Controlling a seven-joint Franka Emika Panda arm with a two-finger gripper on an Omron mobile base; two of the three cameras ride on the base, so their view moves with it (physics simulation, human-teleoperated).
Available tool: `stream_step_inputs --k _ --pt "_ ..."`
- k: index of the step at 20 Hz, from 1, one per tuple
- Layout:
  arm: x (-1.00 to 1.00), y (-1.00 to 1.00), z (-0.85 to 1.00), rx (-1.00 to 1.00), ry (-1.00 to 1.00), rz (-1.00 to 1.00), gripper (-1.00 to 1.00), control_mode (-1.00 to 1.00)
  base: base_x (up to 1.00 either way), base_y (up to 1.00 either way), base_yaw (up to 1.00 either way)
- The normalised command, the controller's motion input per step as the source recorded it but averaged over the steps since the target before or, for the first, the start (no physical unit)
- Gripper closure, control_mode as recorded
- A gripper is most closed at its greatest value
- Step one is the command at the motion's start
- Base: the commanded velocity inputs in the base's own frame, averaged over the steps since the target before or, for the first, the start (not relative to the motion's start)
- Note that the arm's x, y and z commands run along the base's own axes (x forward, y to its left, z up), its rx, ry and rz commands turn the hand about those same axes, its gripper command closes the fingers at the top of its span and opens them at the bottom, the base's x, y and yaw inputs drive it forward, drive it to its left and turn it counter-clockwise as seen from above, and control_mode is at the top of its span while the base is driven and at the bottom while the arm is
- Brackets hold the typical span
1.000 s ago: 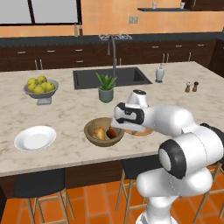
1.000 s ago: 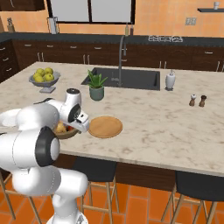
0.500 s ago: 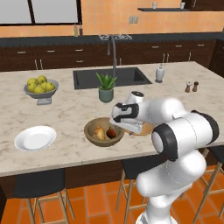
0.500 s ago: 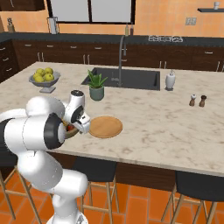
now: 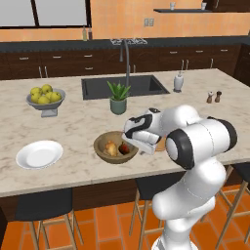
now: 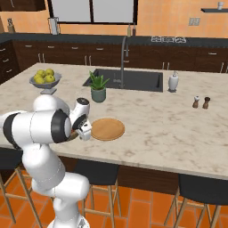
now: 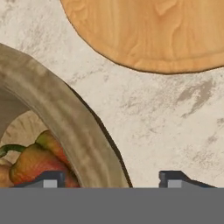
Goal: Pick the chicken drumstick and bell pepper from their plates and place them in the bowl. Then put the bowl in the fridge.
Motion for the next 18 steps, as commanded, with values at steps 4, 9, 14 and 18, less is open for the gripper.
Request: stream_step_inputs --k 4,9,14,18 --pt "-0.03 0.0 0.01 0.0 0.0 0.0 1.0 -1.0 0.0 0.0 0.0" --pt "-0.48 -0.17 0.58 0.09 -0.07 -0.04 1.0 -1.0 0.0 0.0 0.0" --pt "-0.68 -0.4 0.97 0.18 -0.11 -0.15 1.0 -1.0 0.0 0.0 0.0" --pt "-0.6 -0.36 1.0 0.17 -0.05 -0.18 1.0 -1.0 0.0 0.0 0.0"
